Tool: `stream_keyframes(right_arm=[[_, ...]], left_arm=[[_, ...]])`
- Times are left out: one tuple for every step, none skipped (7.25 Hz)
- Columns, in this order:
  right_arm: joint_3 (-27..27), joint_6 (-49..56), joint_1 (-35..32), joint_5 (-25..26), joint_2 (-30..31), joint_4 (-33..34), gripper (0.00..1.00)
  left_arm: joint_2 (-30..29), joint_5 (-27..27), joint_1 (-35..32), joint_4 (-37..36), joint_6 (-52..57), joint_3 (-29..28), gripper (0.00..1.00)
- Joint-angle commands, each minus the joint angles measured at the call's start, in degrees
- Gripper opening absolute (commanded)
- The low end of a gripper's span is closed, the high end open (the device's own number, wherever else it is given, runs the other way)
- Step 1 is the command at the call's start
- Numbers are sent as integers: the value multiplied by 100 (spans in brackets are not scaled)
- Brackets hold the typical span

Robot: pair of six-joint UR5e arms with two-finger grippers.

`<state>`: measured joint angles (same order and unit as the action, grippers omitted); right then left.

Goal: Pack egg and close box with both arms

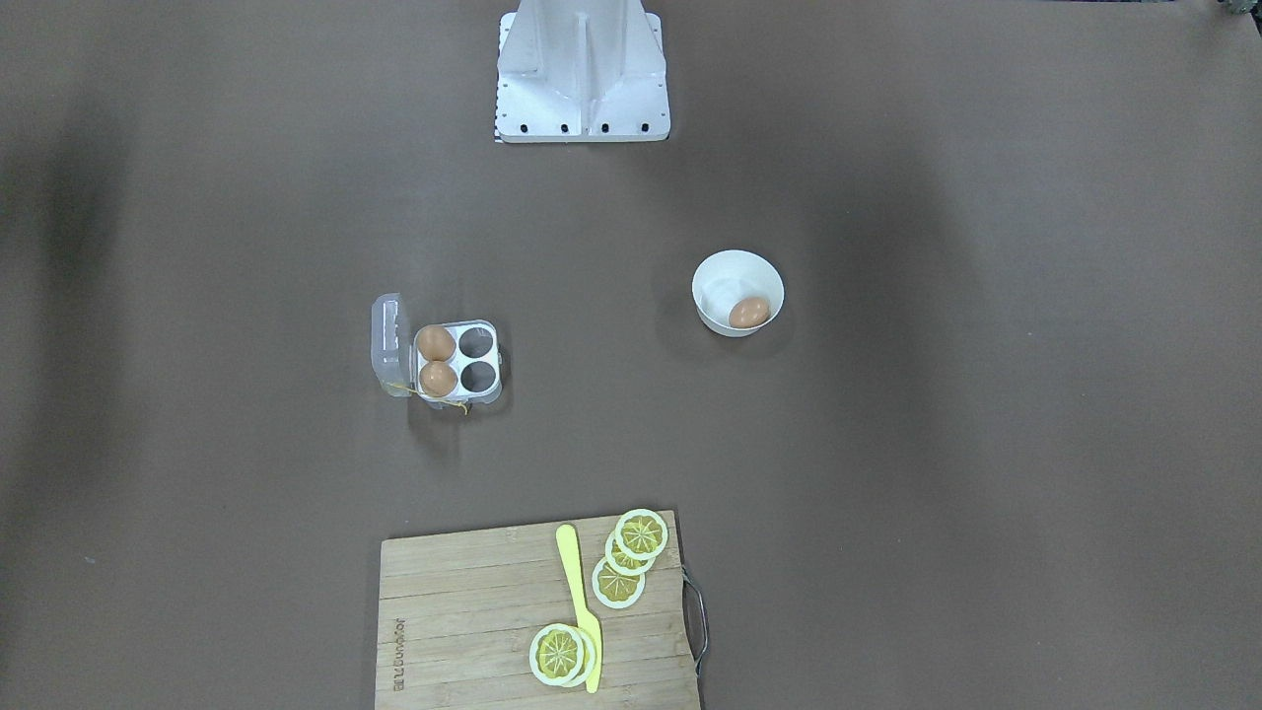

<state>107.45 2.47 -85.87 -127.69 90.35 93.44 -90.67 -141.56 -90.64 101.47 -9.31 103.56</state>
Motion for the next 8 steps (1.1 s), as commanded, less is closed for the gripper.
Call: stream_keyframes(right_arm=[[-14,51,9,-2,-17,25,100],[-40,69,52,-2,-17,25,100],[-32,78,88,-10,-17,16,100],[-32,78,114,-10,-61,16,100],[-5,78,114,-2,-61,-1,100],[-5,95,114,-2,-61,16,100],[-14,183,114,-19,-70,42,100],[3,192,114,-28,-61,43,100]], left_arm=[[-441,14,632,171,-10,7,97],[-791,23,1001,163,-19,7,97],[-1082,32,1327,145,-36,15,97],[-1380,84,1765,136,-88,7,97],[-1705,328,2239,136,-420,-2,97],[-2057,583,2775,136,-841,-2,97],[-2286,725,3198,127,-1149,-20,97],[-2437,865,3602,92,-1213,-72,97]])
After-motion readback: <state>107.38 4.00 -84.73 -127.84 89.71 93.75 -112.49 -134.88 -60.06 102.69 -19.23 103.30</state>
